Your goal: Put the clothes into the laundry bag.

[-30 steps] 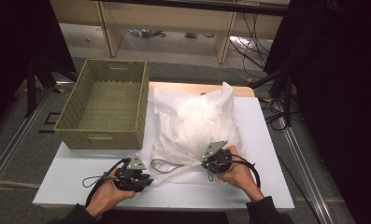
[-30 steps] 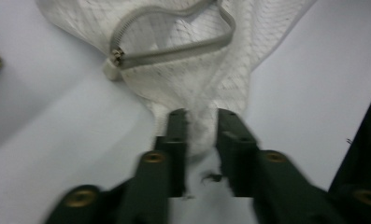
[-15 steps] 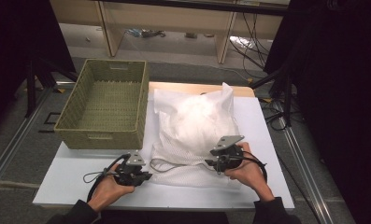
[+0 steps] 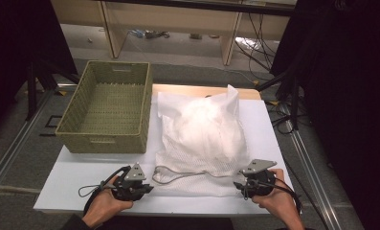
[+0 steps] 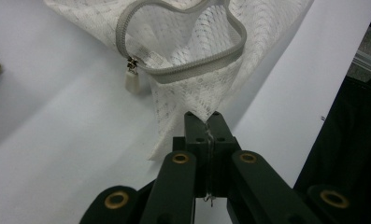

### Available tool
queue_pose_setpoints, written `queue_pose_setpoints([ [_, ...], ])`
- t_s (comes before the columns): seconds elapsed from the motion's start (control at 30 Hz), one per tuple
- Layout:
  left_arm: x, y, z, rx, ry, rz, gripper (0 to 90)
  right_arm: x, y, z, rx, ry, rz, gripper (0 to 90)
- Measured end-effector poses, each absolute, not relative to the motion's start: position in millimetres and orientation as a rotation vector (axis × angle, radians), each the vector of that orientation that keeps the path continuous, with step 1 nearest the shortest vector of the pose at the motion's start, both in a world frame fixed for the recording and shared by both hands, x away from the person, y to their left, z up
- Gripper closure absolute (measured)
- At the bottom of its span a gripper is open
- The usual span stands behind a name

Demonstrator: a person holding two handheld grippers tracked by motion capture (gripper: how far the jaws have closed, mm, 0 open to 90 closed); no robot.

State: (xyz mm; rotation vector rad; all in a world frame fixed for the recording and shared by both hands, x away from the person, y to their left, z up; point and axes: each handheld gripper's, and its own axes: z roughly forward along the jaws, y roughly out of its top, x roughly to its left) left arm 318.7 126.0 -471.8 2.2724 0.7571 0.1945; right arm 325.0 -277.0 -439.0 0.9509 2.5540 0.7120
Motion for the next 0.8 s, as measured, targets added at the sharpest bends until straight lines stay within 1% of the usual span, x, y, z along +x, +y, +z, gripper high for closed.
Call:
queue_pose_setpoints([
  [0.13, 320, 126, -473, 2.279, 0.778, 0.181, 89.3, 335, -277, -456, 0.963, 2.606, 0.693, 47.9],
  [0.17, 320, 126, -473, 2.279, 0.778, 0.181, 89.3, 339, -277, -461, 0.948, 2.619, 0.677, 49.3],
  [0.2, 321, 125, -474, 2.292, 0.747, 0.181, 89.2, 340, -276, -464, 0.947, 2.630, 0.658, 54.1],
  [0.23, 321, 125, -474, 2.292, 0.747, 0.181, 89.3, 340, -276, -464, 0.947, 2.630, 0.658, 54.1],
  [0.27, 321, 126, -474, 2.312, 0.747, 0.188, 89.2, 342, -278, -464, 0.931, 2.653, 0.669, 73.4],
  [0.3, 321, 126, -474, 2.312, 0.747, 0.188, 89.3, 343, -280, -462, 0.918, 2.674, 0.651, 77.5],
  [0.33, 320, 125, -475, 2.290, 0.772, 0.158, 89.3, 343, -284, -462, 0.920, 2.675, 0.644, 85.3],
  [0.37, 320, 126, -476, 2.258, 0.797, 0.118, 89.3, 342, -288, -462, 0.917, 2.679, 0.623, 89.7],
  [0.4, 320, 126, -476, 2.258, 0.797, 0.118, 89.3, 342, -288, -462, 0.917, 2.679, 0.623, 89.7],
  [0.43, 319, 124, -477, 2.214, 0.821, 0.066, 89.3, 339, -294, -459, 0.953, 2.652, 0.606, 90.0],
  [0.47, 317, 121, -477, 2.205, 0.833, 0.056, 89.2, 335, -302, -456, 0.958, 2.635, 0.595, 90.0],
  [0.5, 317, 120, -477, 2.254, 0.791, 0.082, 89.2, 332, -308, -455, 1.002, 2.622, 0.599, 90.0],
  [0.57, 317, 116, -478, 2.281, 0.771, 0.098, 89.1, 330, -319, -455, 1.014, 2.616, 0.589, 90.0],
  [0.67, 317, 115, -482, 2.298, 0.785, 0.080, 89.1, 321, -322, -454, 1.033, 2.627, 0.552, 90.0],
  [0.7, 319, 120, -481, 2.368, 0.730, 0.089, 89.1, 321, -323, -454, 0.965, 2.638, 0.552, 90.0],
  [0.73, 317, 117, -484, 2.299, 0.809, 0.077, 89.1, 320, -321, -454, 0.988, 2.638, 0.559, 90.0],
  [0.77, 317, 118, -484, 2.298, 0.807, 0.065, 89.1, 319, -320, -455, 1.005, 2.637, 0.558, 90.0],
  [0.8, 316, 119, -484, 2.282, 0.842, 0.087, 89.0, 320, -320, -456, 0.996, 2.633, 0.559, 90.0],
])
